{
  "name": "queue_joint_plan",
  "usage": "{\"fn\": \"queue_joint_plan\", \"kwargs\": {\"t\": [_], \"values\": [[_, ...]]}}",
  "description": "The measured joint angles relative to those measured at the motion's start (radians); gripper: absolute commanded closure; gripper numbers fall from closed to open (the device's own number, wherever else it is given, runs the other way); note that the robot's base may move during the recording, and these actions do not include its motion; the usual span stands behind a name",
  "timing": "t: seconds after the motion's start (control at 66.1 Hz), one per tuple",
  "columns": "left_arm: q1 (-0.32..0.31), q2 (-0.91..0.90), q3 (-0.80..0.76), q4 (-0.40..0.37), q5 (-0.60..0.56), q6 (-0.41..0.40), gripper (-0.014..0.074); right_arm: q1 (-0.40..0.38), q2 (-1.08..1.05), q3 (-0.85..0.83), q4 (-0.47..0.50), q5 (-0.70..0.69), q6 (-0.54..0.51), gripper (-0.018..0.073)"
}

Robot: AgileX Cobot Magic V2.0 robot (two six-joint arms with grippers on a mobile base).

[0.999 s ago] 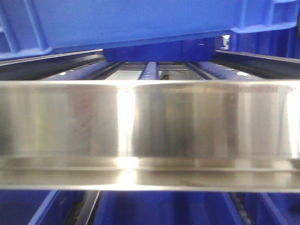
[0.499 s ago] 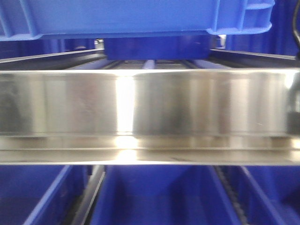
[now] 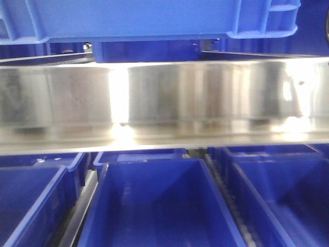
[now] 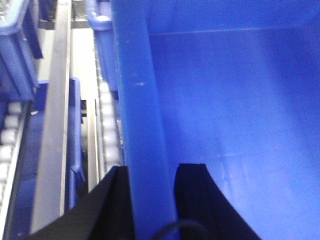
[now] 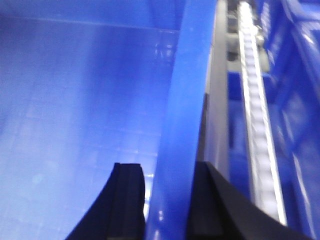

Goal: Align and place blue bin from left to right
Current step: 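Back the base away from the shelf holding the bin raised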

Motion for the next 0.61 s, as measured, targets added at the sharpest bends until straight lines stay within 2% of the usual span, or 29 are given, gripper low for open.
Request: {"fn": "queue_joint_plan", "kwargs": {"t": [0.605], "values": [[0.0, 0.0, 0.0, 0.0, 0.0, 0.0, 0.0708, 0.0, 0.0, 0.0, 0.0, 0.0, 0.0, 0.0712]]}}
